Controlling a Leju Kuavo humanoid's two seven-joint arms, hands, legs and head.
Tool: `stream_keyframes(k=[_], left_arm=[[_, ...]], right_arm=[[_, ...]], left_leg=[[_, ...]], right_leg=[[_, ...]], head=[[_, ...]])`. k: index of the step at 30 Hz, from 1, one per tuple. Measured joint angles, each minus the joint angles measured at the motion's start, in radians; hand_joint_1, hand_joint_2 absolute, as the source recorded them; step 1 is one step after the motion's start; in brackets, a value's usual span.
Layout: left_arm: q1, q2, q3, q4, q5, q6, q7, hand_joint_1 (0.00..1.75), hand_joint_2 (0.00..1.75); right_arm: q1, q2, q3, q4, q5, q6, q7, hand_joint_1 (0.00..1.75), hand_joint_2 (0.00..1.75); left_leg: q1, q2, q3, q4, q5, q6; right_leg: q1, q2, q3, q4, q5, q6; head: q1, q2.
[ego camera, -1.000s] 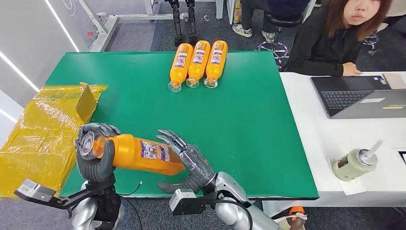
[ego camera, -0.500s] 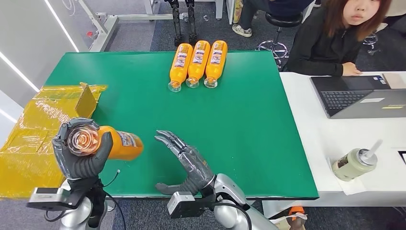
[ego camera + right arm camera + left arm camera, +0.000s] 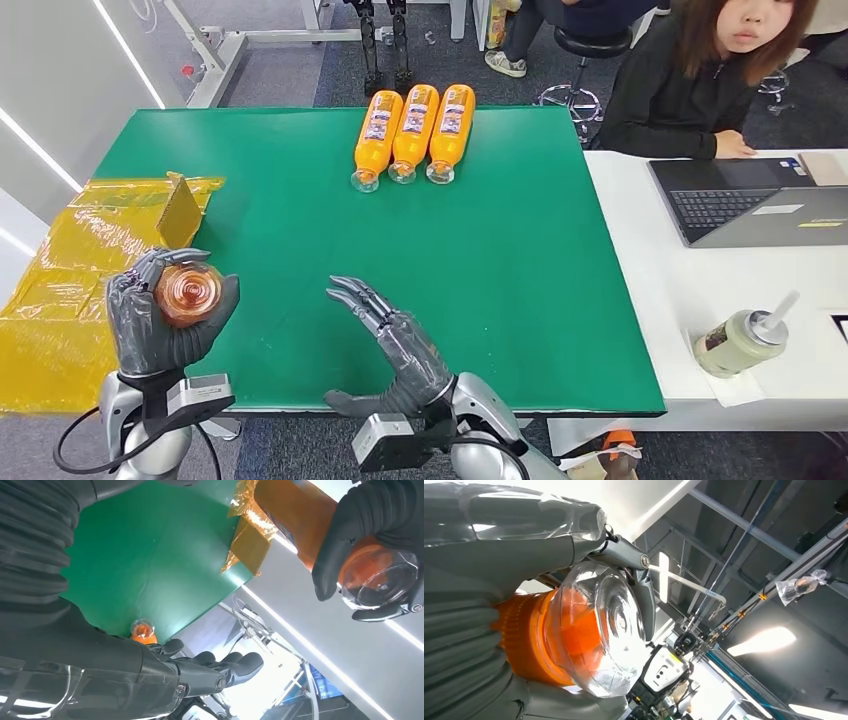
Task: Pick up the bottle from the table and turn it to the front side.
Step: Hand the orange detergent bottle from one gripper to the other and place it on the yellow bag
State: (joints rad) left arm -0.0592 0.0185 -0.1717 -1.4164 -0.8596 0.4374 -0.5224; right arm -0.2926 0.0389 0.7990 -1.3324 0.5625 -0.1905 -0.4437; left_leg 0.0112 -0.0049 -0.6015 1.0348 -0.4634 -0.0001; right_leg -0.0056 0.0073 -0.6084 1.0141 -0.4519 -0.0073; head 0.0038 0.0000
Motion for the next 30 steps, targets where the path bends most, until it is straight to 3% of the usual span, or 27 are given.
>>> stream_keyframes(k=[4, 9, 13, 20, 26, 27, 30], left_arm=[[-0.010, 0.011, -0.002, 0.023, -0.103, 0.036, 0.057, 1.75, 1.75], [-0.059, 0.031, -0.006, 0.155, -0.308, 0.111, 0.166, 1.75, 1.75], [-0.127, 0.035, -0.006, 0.364, -0.413, 0.149, 0.232, 1.75, 1.75], [-0.262, 0.035, -0.015, 0.727, -0.500, 0.231, 0.257, 1.75, 1.75], [-0.370, 0.059, -0.085, 0.944, -0.691, 0.158, 0.356, 1.71, 1.75], [-0.379, 0.064, -0.094, 0.967, -0.698, 0.150, 0.358, 1.43, 1.75], [-0.399, 0.075, -0.119, 1.021, -0.707, 0.132, 0.365, 0.15, 1.75]], right_arm=[[0.003, -0.002, -0.002, -0.012, -0.001, 0.007, 0.002, 0.00, 1.75], [0.004, -0.009, -0.004, -0.039, -0.001, 0.029, 0.014, 0.00, 1.75], [0.004, -0.010, -0.007, -0.048, -0.001, 0.043, 0.017, 0.00, 1.75], [-0.006, -0.010, -0.007, -0.041, -0.016, 0.056, 0.006, 0.00, 1.75], [-0.010, -0.011, -0.007, -0.021, -0.044, 0.036, -0.017, 0.00, 1.75], [-0.007, -0.012, -0.007, -0.020, -0.043, 0.032, -0.019, 0.00, 1.75], [0.002, -0.015, -0.007, -0.019, -0.042, 0.024, -0.019, 0.00, 1.75]], left_leg=[[0.000, 0.000, 0.000, 0.000, 0.000, 0.000], [0.000, 0.001, 0.000, 0.000, 0.000, -0.001], [0.000, 0.001, 0.000, 0.000, 0.001, -0.001], [0.000, 0.002, 0.001, 0.000, 0.000, -0.001], [0.000, 0.010, 0.004, -0.001, 0.000, -0.005], [0.001, 0.010, 0.003, -0.001, 0.001, -0.006], [0.001, 0.009, 0.002, -0.002, 0.002, -0.008]], right_leg=[[0.000, 0.000, 0.000, 0.000, 0.000, 0.000], [0.000, 0.001, 0.000, 0.000, 0.000, 0.000], [0.000, 0.001, 0.000, 0.000, 0.000, -0.001], [0.000, 0.003, 0.000, 0.001, 0.001, -0.001], [0.000, 0.010, -0.003, 0.002, 0.003, -0.005], [0.000, 0.011, -0.003, 0.003, 0.003, -0.005], [0.000, 0.010, -0.004, 0.004, 0.003, -0.006]], head=[[0.000, 0.000], [0.000, 0.000], [0.000, 0.000], [0.000, 0.000], [0.000, 0.000], [0.000, 0.000], [0.000, 0.000]])
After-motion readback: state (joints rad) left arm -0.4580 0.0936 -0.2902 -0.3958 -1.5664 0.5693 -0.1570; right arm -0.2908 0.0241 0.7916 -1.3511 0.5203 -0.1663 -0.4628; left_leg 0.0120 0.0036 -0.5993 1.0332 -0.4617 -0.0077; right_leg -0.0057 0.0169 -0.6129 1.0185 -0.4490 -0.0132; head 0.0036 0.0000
